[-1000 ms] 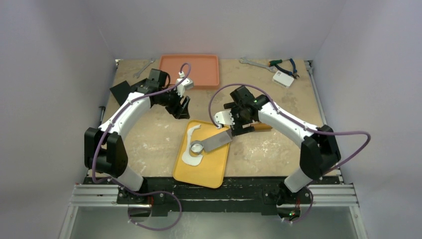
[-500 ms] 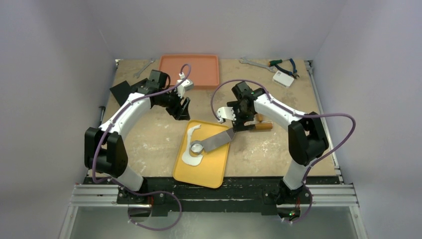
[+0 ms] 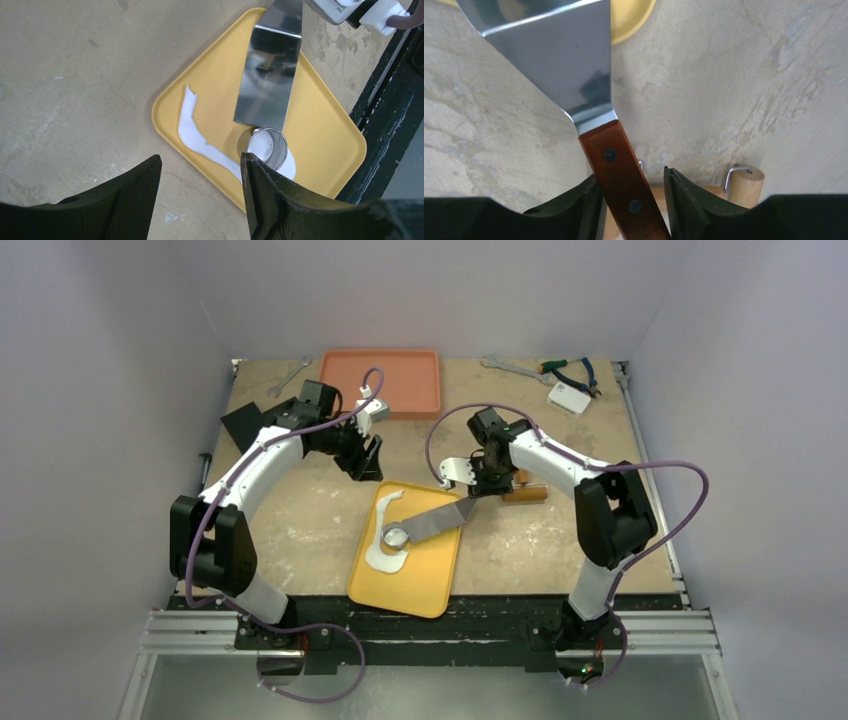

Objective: Roll out the dumpling wrappers from the dough
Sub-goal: Pick up the spatula from the work surface.

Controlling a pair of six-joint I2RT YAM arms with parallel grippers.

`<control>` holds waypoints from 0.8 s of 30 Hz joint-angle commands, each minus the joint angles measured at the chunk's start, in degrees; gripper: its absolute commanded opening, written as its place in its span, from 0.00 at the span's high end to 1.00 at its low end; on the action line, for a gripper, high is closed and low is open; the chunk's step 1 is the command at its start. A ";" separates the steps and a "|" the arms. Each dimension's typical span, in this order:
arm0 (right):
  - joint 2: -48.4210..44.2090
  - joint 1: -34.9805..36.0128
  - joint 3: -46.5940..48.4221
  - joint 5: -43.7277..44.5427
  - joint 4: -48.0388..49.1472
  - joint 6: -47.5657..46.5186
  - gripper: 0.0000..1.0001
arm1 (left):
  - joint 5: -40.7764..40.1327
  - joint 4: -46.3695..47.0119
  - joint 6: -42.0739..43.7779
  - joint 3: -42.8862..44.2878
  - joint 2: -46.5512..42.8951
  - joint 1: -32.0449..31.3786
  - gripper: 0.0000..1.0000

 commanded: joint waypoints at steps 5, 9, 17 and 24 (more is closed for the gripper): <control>-5.97 -0.04 -3.92 4.44 1.01 -2.93 0.69 | 1.93 1.29 1.42 -0.19 -1.70 0.19 0.42; -8.51 0.58 -5.22 5.27 0.97 -3.13 0.78 | 2.29 1.20 1.46 -0.12 -1.71 0.19 0.42; -15.04 4.41 -6.09 9.82 -0.13 0.49 1.00 | 6.58 -2.20 6.40 -0.44 -2.37 -2.16 0.44; -18.97 8.63 -1.67 12.07 -9.06 11.07 1.00 | -1.03 5.03 5.41 -4.80 -3.35 -9.75 0.43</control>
